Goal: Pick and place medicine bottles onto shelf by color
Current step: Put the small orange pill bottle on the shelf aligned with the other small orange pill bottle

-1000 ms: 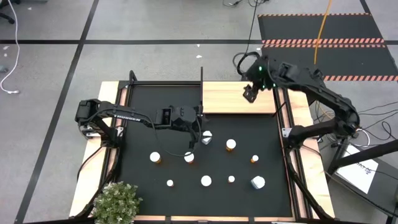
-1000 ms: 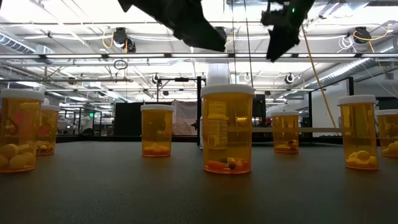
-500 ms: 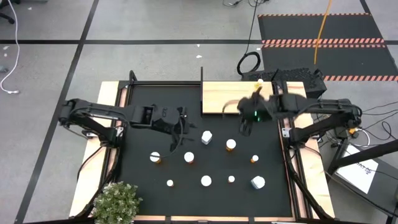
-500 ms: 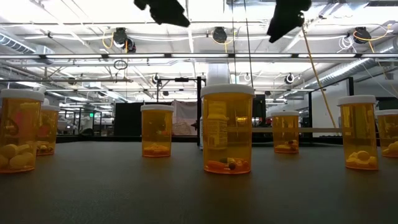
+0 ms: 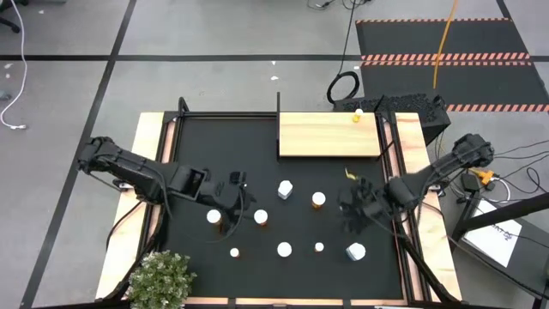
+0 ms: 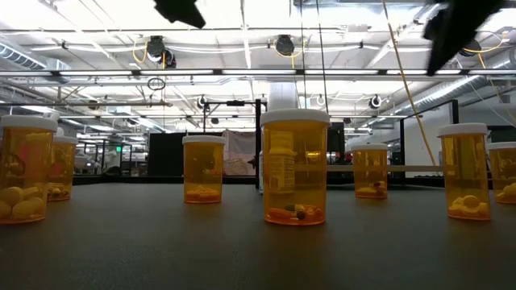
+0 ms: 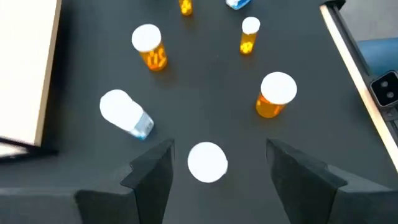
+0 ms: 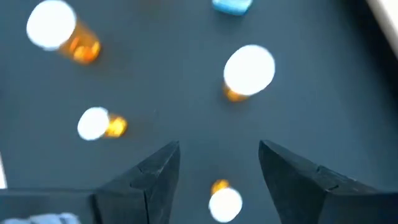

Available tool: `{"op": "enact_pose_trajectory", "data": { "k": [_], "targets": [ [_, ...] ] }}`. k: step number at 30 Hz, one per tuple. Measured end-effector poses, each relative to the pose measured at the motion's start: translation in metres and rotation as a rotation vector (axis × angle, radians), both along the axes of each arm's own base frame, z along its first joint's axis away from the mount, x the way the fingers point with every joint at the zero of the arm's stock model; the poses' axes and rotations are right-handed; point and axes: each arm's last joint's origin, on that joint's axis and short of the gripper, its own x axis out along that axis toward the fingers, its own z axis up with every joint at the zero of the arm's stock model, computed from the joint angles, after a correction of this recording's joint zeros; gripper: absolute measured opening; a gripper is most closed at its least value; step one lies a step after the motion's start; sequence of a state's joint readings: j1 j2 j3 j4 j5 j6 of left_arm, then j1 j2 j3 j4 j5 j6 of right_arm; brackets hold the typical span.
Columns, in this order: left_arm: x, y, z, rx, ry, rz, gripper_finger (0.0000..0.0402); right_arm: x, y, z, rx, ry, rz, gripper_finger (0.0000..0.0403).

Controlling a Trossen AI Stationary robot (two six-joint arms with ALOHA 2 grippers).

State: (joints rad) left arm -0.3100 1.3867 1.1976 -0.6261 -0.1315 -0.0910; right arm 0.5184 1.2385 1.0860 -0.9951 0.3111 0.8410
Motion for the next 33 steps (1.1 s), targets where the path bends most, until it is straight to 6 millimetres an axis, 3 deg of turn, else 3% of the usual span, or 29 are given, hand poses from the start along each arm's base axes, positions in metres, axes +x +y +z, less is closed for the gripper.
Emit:
{"op": "enact_pose_trajectory", "data": {
  "k": [6, 12, 22, 33],
  "targets": [
    [-0.02, -0.038, -0.032, -0.01, 0.029, 0.059, 0.0248, -0.017, 0.024, -0.007, 0.014, 0.014, 0.08, 0.0212],
    [-0.041, -0.071, -0.064, -0.06, -0.051, 0.075, 0.0248, -0.026, 0.031, -0.018, 0.013, 0.041, 0.081, 0.0212],
    [-0.065, -0.102, -0.068, -0.067, -0.176, 0.134, 0.0248, -0.028, 0.029, -0.043, 0.024, 0.035, 0.045, 0.0212],
    [-0.059, -0.105, -0.08, -0.017, -0.183, 0.177, 0.0248, -0.032, 0.029, -0.047, -0.014, 0.028, 0.028, 0.0207]
  ]
}}
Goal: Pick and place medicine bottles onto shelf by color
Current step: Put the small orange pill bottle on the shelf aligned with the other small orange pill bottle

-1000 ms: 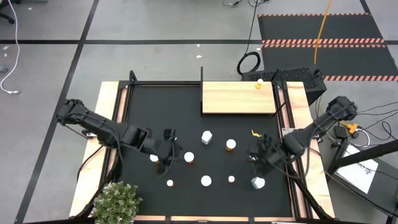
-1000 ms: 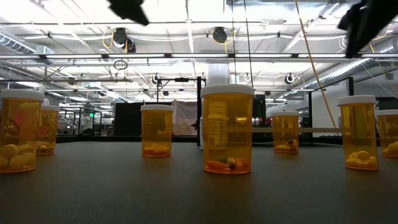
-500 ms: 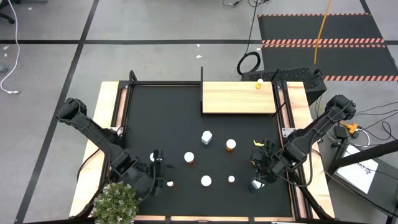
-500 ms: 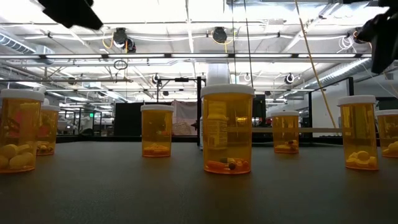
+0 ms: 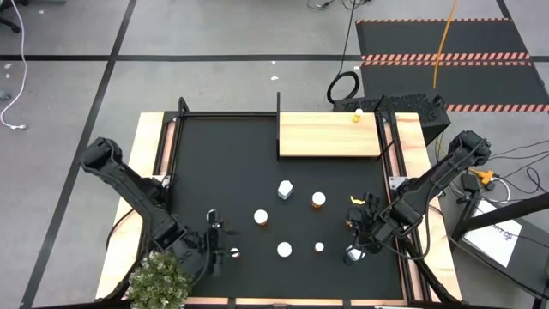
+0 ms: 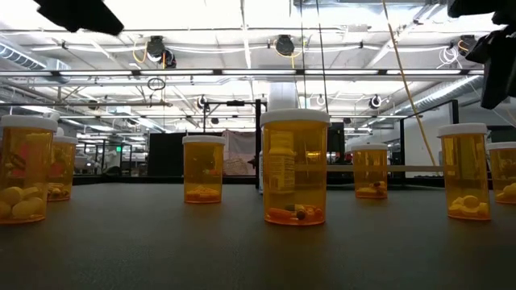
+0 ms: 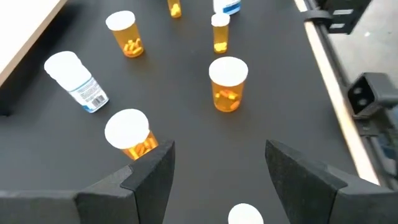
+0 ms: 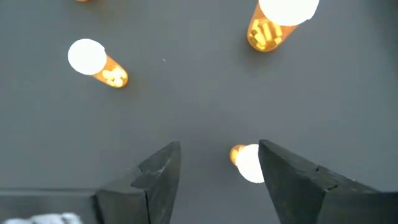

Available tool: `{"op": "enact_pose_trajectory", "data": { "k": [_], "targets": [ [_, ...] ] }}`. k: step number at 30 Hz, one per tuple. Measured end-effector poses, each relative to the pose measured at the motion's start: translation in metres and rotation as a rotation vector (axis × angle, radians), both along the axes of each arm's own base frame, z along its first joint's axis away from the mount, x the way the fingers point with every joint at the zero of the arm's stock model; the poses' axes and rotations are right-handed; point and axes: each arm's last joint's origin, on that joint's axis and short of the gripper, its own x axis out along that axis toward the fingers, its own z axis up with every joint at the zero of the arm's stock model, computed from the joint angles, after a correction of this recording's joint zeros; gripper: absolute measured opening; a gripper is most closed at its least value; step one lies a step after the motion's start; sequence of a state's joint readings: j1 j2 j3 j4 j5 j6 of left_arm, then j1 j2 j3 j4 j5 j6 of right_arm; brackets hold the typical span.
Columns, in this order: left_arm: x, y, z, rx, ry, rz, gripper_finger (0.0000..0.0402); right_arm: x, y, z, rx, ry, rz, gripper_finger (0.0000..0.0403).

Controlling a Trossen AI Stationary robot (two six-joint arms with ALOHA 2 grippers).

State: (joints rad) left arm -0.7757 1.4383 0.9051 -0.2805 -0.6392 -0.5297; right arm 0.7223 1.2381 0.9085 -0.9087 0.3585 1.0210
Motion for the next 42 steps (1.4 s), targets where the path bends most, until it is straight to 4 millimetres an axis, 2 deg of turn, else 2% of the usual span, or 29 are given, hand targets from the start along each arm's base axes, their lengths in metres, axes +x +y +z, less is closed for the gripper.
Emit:
{"op": "enact_pose_trajectory", "data": {
  "k": [9, 14, 21, 26, 42],
  "targets": [
    [0.008, 0.001, -0.011, 0.026, 0.03, 0.019, 0.0248, -0.002, -0.001, -0.001, -0.025, 0.058, 0.104, 0.0191],
    [0.008, 0.002, -0.011, 0.036, 0.031, 0.014, 0.0248, -0.005, -0.007, -0.01, -0.081, 0.088, 0.123, 0.0207],
    [0.009, 0.001, -0.011, 0.047, 0.025, 0.0, 0.0248, -0.005, -0.017, -0.025, -0.067, 0.146, 0.102, 0.024],
    [0.011, -0.001, -0.008, 0.062, -0.004, -0.034, 0.0248, -0.002, -0.023, -0.031, -0.061, 0.159, 0.101, 0.0246],
    [0.013, -0.002, -0.006, 0.071, -0.027, -0.061, 0.0248, 0.006, -0.031, -0.032, -0.017, 0.194, 0.195, 0.0192]
  ]
}}
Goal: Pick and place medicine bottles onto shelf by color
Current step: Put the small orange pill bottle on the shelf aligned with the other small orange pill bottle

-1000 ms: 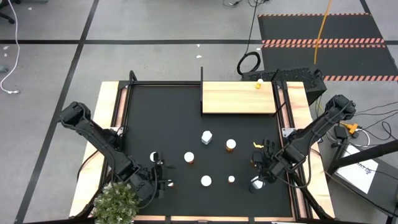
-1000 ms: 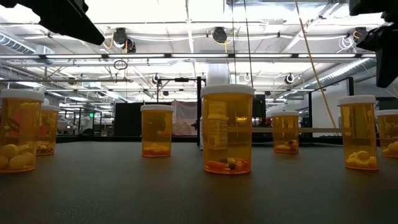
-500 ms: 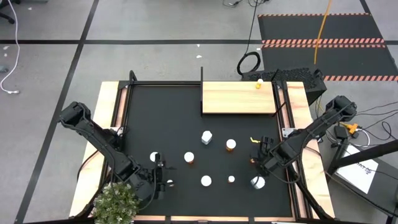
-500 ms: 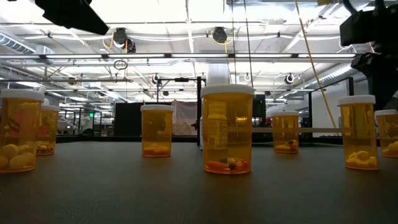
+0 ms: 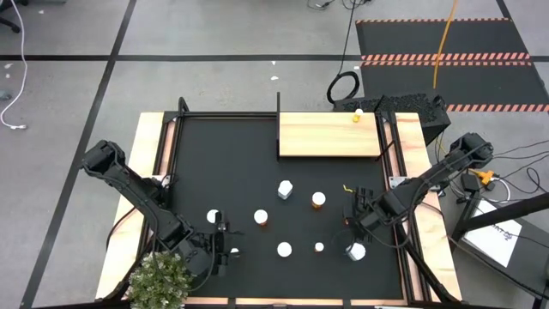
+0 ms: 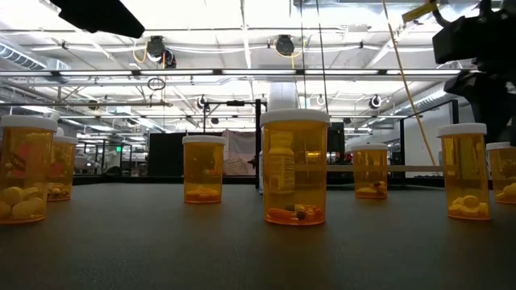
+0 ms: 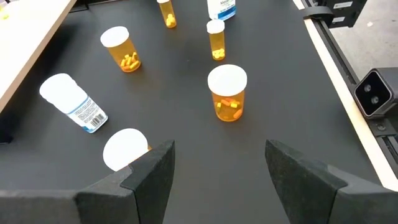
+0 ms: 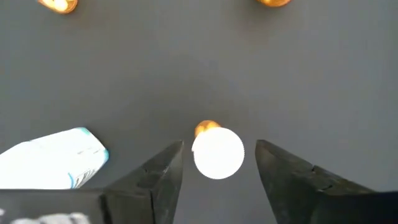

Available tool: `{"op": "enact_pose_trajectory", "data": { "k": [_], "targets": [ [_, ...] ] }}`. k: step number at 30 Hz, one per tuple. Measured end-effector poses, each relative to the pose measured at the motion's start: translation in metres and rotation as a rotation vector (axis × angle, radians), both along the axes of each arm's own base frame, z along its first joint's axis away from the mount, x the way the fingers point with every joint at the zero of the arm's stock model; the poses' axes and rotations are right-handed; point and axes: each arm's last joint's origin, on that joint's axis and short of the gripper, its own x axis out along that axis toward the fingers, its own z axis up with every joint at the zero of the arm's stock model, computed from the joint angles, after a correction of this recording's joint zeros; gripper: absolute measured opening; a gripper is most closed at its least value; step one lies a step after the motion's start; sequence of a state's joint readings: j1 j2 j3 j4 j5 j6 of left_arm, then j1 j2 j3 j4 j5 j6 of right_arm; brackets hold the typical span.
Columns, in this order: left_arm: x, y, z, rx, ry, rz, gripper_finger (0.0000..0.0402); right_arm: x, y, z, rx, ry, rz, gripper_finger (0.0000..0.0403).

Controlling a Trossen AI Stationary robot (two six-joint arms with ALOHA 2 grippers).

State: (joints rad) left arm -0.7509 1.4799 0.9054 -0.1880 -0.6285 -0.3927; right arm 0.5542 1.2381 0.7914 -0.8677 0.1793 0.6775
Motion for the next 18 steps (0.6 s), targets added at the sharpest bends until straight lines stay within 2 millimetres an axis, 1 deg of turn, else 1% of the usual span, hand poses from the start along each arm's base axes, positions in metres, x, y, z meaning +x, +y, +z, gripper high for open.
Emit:
{"op": "enact_pose_trajectory", "data": {
  "k": [3, 10, 18],
  "targets": [
    [0.0, 0.0, 0.0, 0.0, 0.0, 0.0, 0.0248, 0.001, 0.0, -0.001, 0.022, 0.0, 0.008, 0.018],
    [0.0, 0.0, 0.0, 0.0, 0.0, 0.0, 0.0248, 0.001, -0.004, -0.014, 0.053, 0.003, 0.006, 0.0152],
    [0.0, 0.0, 0.0, 0.005, 0.0, -0.004, 0.0248, 0.002, -0.003, -0.014, 0.091, -0.002, -0.007, 0.0122]
  ]
}}
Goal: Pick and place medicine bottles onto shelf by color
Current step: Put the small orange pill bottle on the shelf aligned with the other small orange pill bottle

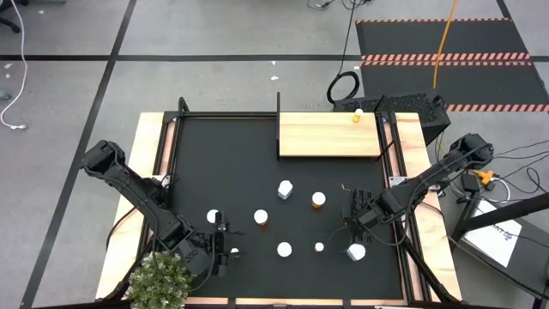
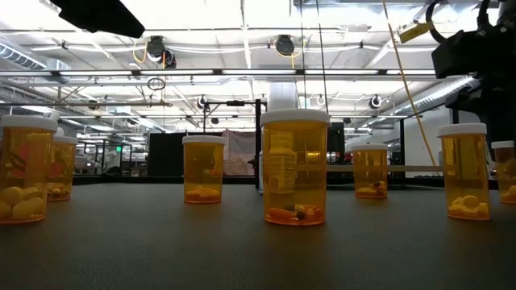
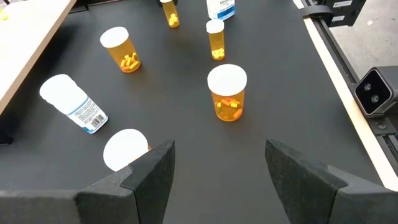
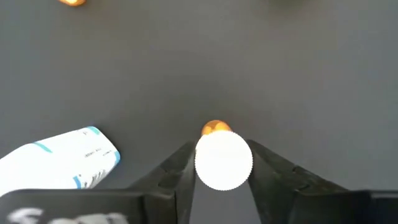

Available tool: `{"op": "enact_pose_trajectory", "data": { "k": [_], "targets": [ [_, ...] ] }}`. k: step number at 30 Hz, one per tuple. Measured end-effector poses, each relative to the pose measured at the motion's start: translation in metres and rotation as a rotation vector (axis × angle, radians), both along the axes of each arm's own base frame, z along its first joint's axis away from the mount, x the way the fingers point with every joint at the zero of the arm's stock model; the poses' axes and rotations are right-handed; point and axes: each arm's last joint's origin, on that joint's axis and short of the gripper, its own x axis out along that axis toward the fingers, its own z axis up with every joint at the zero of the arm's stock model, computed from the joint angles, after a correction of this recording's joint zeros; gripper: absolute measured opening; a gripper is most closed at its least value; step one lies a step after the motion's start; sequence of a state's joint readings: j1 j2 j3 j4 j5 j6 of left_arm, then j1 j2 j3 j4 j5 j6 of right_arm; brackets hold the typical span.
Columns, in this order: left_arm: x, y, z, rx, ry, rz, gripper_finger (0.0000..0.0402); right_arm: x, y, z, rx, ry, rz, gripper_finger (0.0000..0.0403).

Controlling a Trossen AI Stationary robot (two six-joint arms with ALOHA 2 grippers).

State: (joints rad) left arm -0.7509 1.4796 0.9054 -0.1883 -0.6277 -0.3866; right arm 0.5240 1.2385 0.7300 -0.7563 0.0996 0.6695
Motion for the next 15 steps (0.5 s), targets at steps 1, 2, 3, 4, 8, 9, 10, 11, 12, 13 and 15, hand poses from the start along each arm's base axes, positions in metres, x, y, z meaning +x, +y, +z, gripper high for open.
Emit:
{"op": "enact_pose_trajectory", "data": {
  "k": [1, 2, 3, 4, 8, 9, 10, 11, 12, 13, 15],
  "targets": [
    [0.0, 0.0, 0.0, 0.0, 0.0, 0.0, 0.0248, 0.0, 0.0, 0.0, 0.004, -0.003, -0.004, 0.012],
    [0.0, 0.0, 0.0, 0.0, 0.0, 0.0, 0.0248, 0.001, 0.0, 0.0, 0.006, -0.006, -0.007, 0.0118],
    [0.0, 0.0, 0.0, 0.0, 0.0, 0.0, 0.0248, 0.001, 0.0, 0.0, 0.008, -0.007, -0.011, 0.0117],
    [0.0, 0.0, 0.0, 0.0, 0.0, 0.0, 0.0248, 0.001, 0.0, 0.0, 0.009, -0.007, -0.015, 0.0117],
    [0.0, 0.0, 0.0, -0.001, 0.0, 0.0, 0.0248, 0.002, 0.001, 0.001, 0.02, -0.022, -0.024, 0.0118],
    [0.0, 0.0, 0.0, -0.001, 0.0, 0.0, 0.0248, 0.003, 0.002, 0.001, 0.025, -0.031, -0.024, 0.0118],
    [0.0, 0.0, 0.0, -0.001, 0.0, 0.0, 0.0248, 0.003, 0.002, 0.002, 0.029, -0.038, -0.025, 0.0118],
    [0.0, 0.0, 0.0, -0.001, -0.001, -0.001, 0.0248, 0.004, 0.002, 0.004, 0.031, -0.045, -0.027, 0.0117],
    [0.0, 0.0, 0.0, 0.003, -0.003, -0.005, 0.0248, 0.006, 0.002, 0.006, 0.034, -0.052, -0.032, 0.0117],
    [0.0, 0.0, 0.001, 0.004, -0.006, -0.007, 0.0248, 0.008, 0.001, 0.009, 0.039, -0.062, -0.038, 0.0116],
    [0.001, -0.001, 0.001, 0.01, -0.009, -0.013, 0.0248, 0.012, 0.0, 0.015, 0.047, -0.079, -0.053, 0.0116]
  ]
}}
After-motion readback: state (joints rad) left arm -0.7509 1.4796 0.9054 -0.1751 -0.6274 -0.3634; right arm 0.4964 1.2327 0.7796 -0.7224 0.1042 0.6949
